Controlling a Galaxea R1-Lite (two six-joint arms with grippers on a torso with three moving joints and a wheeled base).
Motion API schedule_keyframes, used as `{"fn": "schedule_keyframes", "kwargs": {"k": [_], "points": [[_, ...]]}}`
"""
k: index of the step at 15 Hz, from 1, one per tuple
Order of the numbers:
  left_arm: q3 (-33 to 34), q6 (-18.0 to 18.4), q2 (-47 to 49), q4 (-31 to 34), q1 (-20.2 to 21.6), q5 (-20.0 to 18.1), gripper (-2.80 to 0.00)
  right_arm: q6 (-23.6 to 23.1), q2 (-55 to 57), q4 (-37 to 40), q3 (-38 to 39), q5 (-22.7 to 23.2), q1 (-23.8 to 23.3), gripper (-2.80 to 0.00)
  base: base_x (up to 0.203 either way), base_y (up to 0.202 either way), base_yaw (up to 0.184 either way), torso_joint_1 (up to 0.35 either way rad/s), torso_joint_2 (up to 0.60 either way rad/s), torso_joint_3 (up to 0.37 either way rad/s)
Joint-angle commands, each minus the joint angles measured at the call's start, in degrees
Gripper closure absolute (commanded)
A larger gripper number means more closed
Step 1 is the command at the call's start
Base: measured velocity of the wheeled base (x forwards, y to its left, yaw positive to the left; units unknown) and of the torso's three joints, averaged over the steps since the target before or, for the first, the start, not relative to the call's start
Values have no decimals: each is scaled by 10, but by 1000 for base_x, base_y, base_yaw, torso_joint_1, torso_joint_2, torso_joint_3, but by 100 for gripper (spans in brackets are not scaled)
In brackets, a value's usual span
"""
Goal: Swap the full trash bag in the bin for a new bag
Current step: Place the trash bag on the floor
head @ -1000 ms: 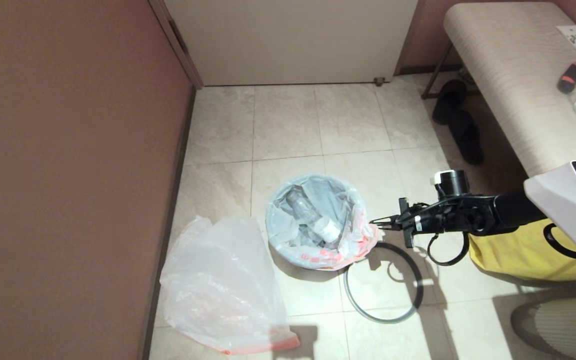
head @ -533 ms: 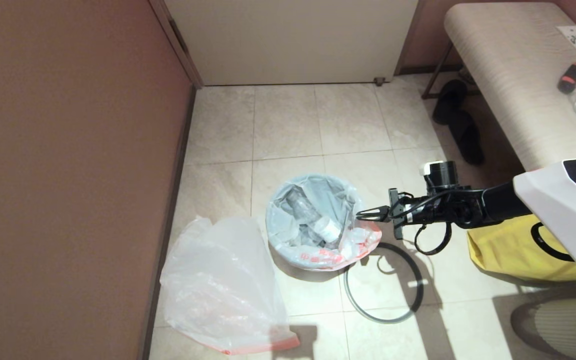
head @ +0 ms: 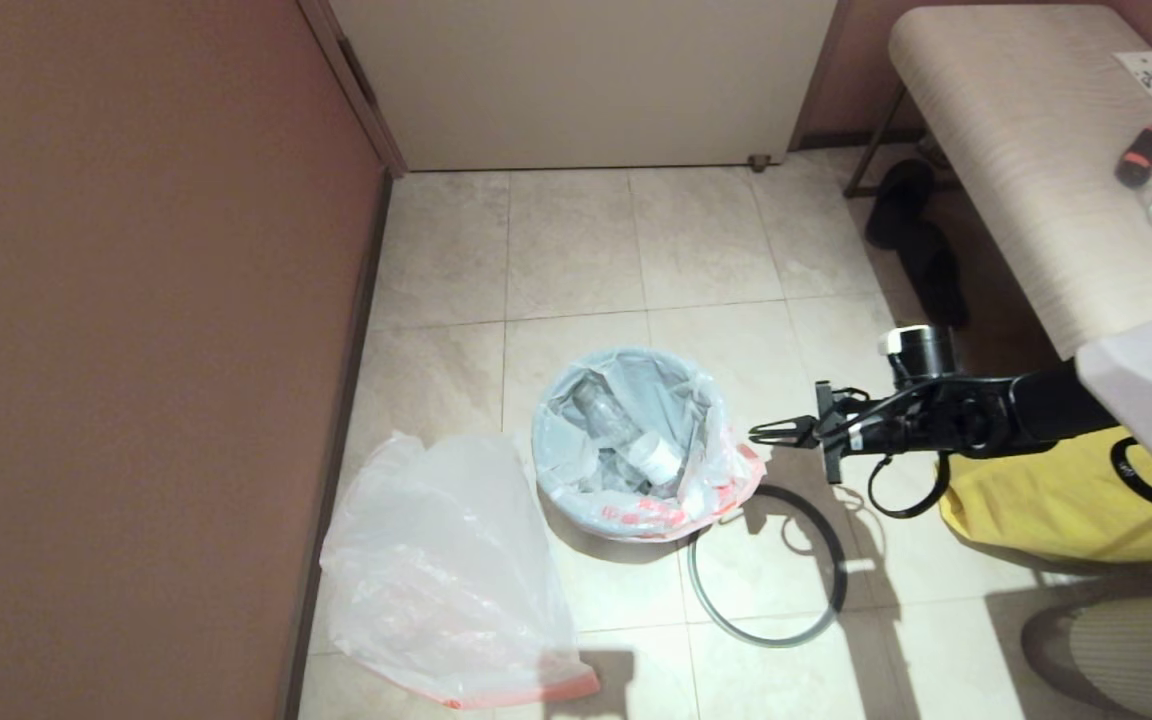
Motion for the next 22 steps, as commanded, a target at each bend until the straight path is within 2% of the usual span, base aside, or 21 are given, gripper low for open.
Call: {"fn": "schedule_keyframes", "kwargs": {"k": [1,2,3,6,9,12,13,15,17,22], "points": [[0,0,1,0,0,0,0,-6,-35,1,33,3,-32,0,0,0,0,0,0,0],[0,0,1,0,0,0,0,-22,-44,3,49,3,-45,0,0,0,0,0,0,0],[0,0,1,0,0,0,0,-33,-42,7,55,1,-46,-280,0,0,0,0,0,0],[0,0,1,0,0,0,0,-94,1,29,45,-24,-44,-280,0,0,0,0,0,0],[0,0,1,0,0,0,0,-119,34,30,35,-58,-23,-280,0,0,0,0,0,0],[0,0,1,0,0,0,0,-147,47,29,21,-72,7,-280,0,0,0,0,0,0],[0,0,1,0,0,0,0,-153,53,28,10,-92,15,-280,0,0,0,0,0,0],[0,0,1,0,0,0,0,-174,56,26,1,-98,19,-280,0,0,0,0,0,0],[0,0,1,0,0,0,0,-174,56,-8,0,-99,29,-280,0,0,0,0,0,0],[0,0,1,0,0,0,0,-171,71,-154,-5,-113,48,-280,0,0,0,0,0,0]]}}
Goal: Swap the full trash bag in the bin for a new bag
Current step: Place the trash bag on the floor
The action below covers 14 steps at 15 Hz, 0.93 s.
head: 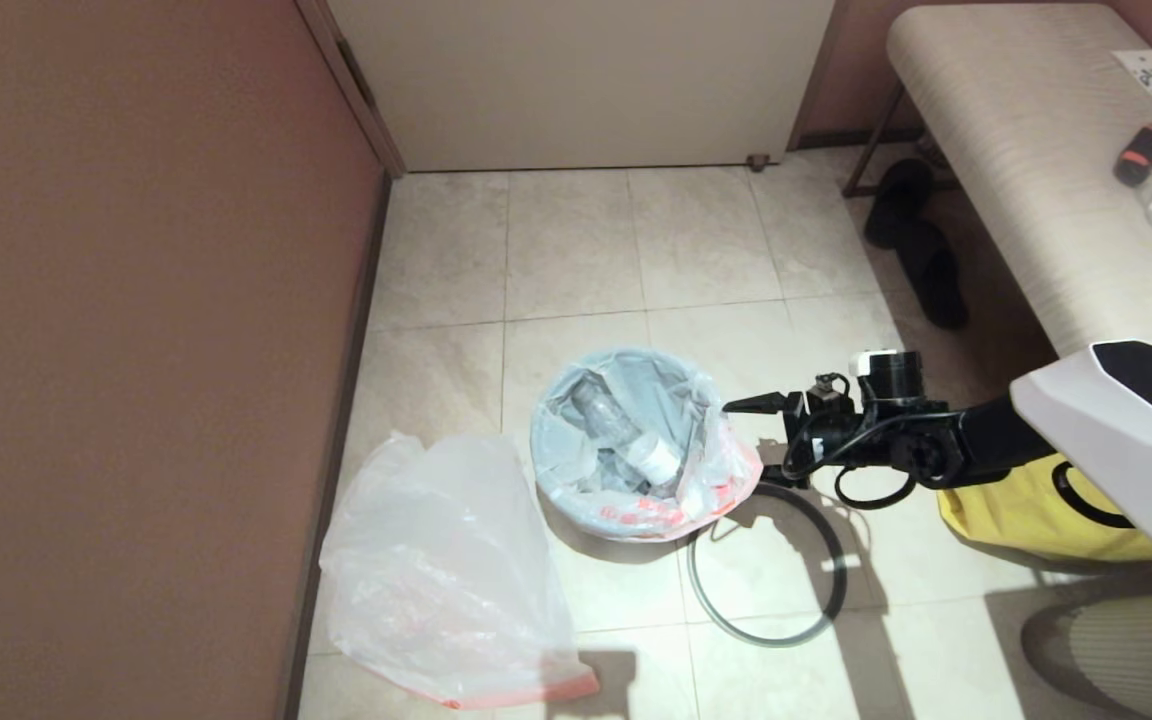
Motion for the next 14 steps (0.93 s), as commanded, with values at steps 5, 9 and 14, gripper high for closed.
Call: {"fn": "schedule_keyframes", "kwargs": {"k": [5,9,14], "points": [[0,0,1,1,0,0,0,17,6,-21,-5,-16,0,-280,0,0,0,0,0,0],[0,0,1,1,0,0,0,87,-16,-24,-5,30,4,-280,0,0,0,0,0,0],[0,0,1,1,0,0,0,160,-29,-25,-6,77,7,-280,0,0,0,0,0,0]]}}
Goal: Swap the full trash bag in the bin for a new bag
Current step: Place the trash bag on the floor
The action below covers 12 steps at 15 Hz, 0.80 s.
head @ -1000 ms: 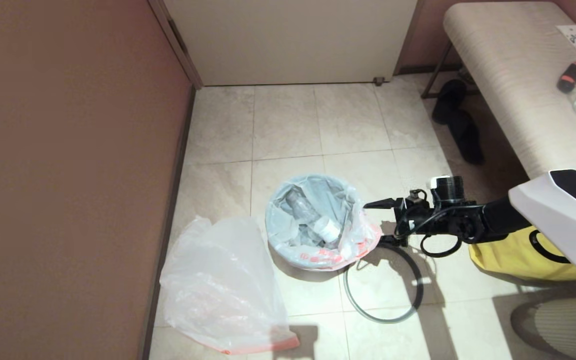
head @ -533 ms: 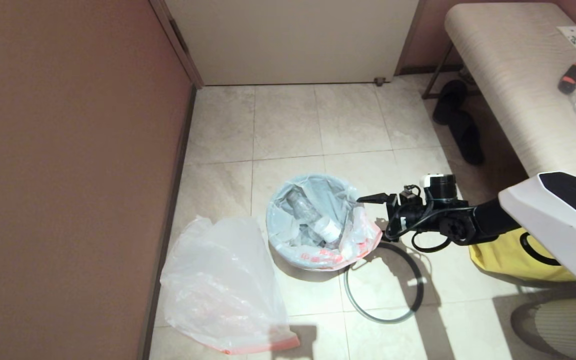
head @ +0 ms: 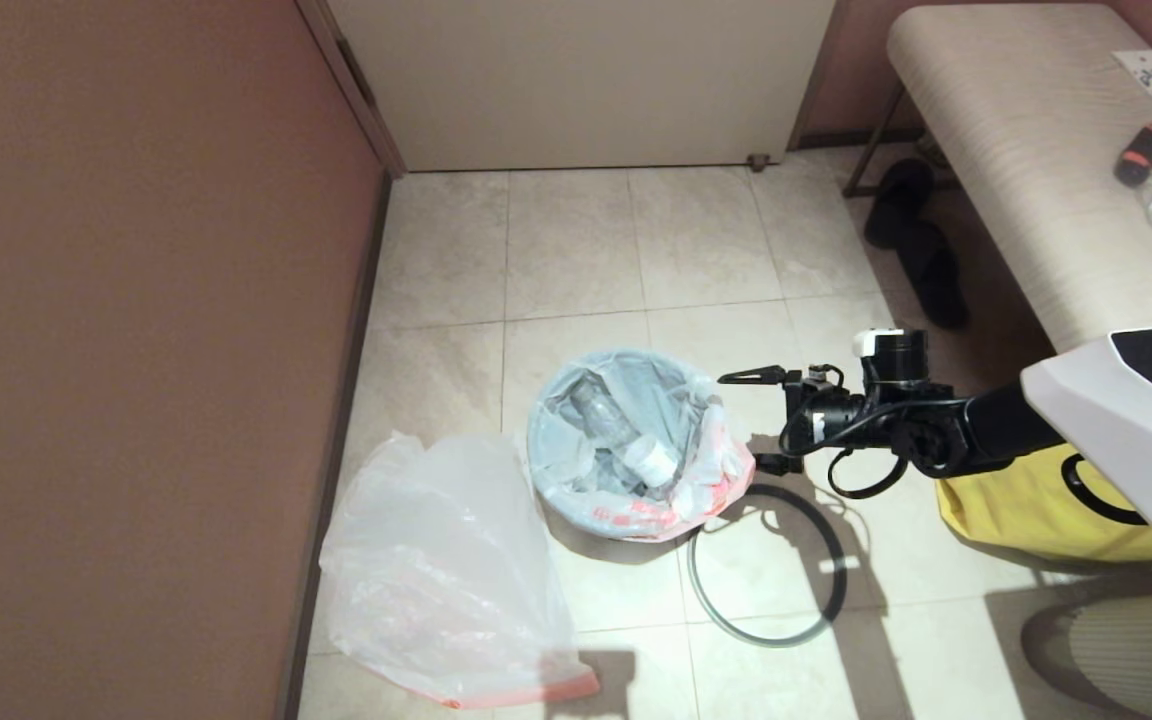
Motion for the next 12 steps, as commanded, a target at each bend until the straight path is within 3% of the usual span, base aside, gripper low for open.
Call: {"fn": "schedule_keyframes", "kwargs": {"k": [1,9,10,12], "points": [[0,0,1,1,0,0,0,13,-6,-2,1,7,2,-280,0,0,0,0,0,0],[0,0,1,1,0,0,0,22,-2,-24,2,26,7,-280,0,0,0,0,0,0],[0,0,1,1,0,0,0,21,-3,-28,3,26,7,0,0,0,0,0,0,0],[0,0,1,1,0,0,0,21,-2,-28,3,25,8,0,0,0,0,0,0,0]]}}
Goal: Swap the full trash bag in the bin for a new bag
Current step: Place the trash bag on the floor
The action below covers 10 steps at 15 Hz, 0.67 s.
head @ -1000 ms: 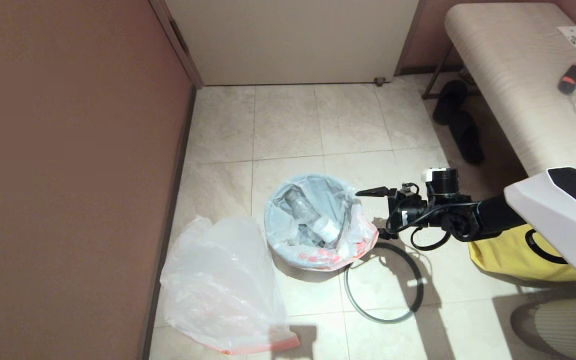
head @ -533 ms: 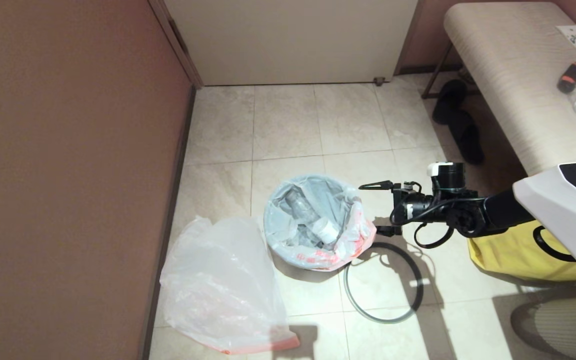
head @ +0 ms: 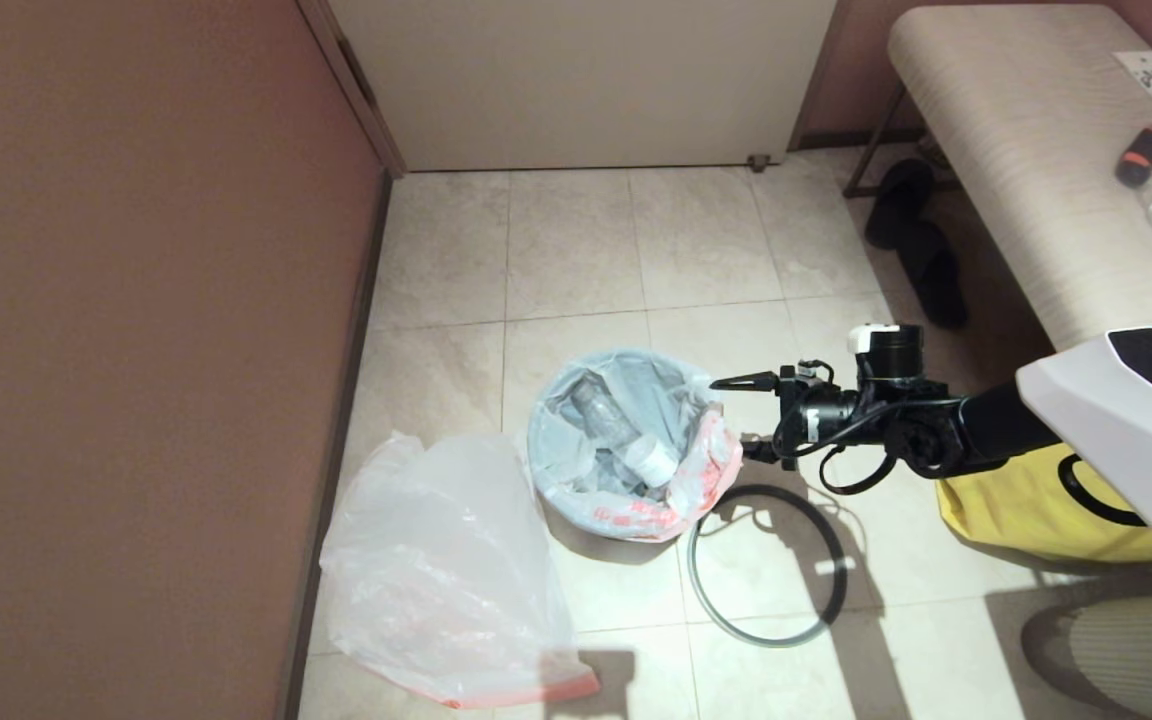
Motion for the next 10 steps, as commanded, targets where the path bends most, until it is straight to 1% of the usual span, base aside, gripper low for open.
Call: {"fn": "schedule_keyframes", "kwargs": {"k": [1,4,7,10], "points": [[0,0,1,1,0,0,0,4,2,-2,0,4,1,0,0,0,0,0,0,0],[0,0,1,1,0,0,0,5,-5,-2,0,9,2,0,0,0,0,0,0,0],[0,0,1,1,0,0,0,7,-17,-3,-1,28,2,0,0,0,0,0,0,0],[0,0,1,1,0,0,0,8,-31,-3,1,40,14,0,0,0,0,0,0,0]]}}
